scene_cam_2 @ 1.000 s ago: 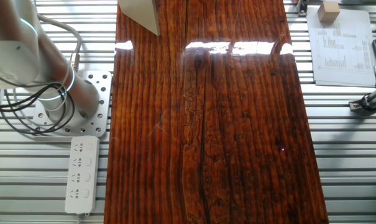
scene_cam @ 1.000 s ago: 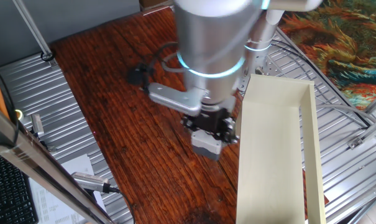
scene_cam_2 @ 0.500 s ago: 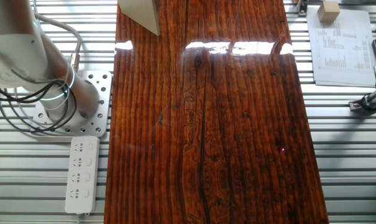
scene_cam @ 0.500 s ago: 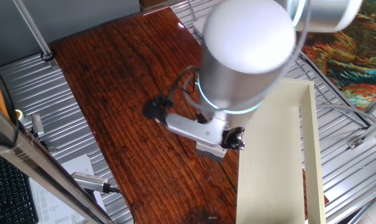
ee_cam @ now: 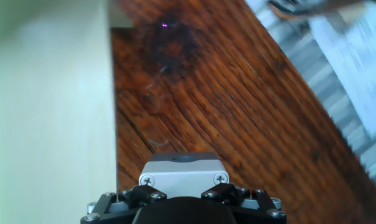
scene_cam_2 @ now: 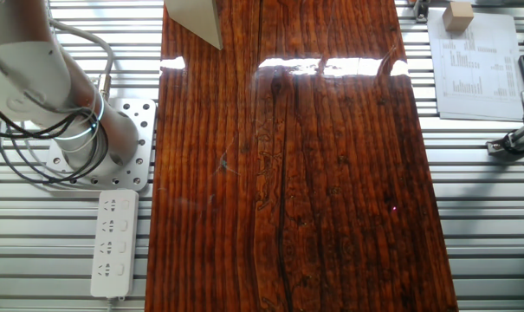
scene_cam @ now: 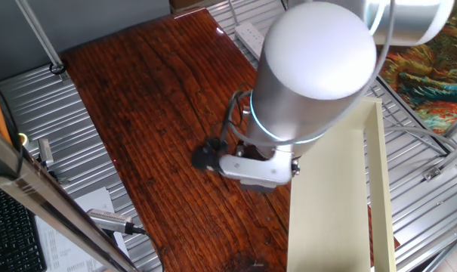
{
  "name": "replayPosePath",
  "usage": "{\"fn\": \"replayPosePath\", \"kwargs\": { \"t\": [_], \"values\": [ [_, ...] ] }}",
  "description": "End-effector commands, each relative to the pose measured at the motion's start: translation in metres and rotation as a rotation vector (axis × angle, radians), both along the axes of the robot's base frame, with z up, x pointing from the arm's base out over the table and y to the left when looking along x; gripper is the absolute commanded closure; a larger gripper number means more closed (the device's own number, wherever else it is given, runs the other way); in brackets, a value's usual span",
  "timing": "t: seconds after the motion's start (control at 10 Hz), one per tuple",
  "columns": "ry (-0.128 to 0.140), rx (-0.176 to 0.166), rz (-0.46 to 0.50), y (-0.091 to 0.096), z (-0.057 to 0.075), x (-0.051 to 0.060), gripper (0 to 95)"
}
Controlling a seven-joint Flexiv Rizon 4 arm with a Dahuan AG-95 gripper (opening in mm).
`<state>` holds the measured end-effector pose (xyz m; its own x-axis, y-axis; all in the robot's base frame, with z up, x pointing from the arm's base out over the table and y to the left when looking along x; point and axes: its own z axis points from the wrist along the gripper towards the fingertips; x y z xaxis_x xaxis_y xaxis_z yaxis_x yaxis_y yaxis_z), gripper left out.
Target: Put the object on the shelf
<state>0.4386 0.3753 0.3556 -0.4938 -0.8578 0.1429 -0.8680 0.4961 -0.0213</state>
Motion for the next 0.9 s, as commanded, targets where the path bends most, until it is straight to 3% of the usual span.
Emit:
{"fn": "replayPosePath", "kwargs": {
  "t": [0.1, 0.2, 0.3, 0.4, 0.5, 0.7, 0.9],
  "values": [
    [0.011, 0.148, 0.152, 0.008, -0.004, -0.005, 95.0],
    [0.015, 0.167, 0.164, 0.008, -0.004, -0.005, 95.0],
    [0.028, 0.174, 0.256, 0.008, -0.004, -0.005, 95.0],
    [0.066, 0.204, 0.359, 0.008, -0.004, -0.005, 95.0],
    [0.055, 0.193, 0.333, 0.008, -0.004, -0.005, 95.0],
    [0.07, 0.193, 0.332, 0.008, -0.004, -0.005, 95.0],
    [0.082, 0.175, 0.284, 0.021, 0.001, -0.007, 95.0]
  ]
}}
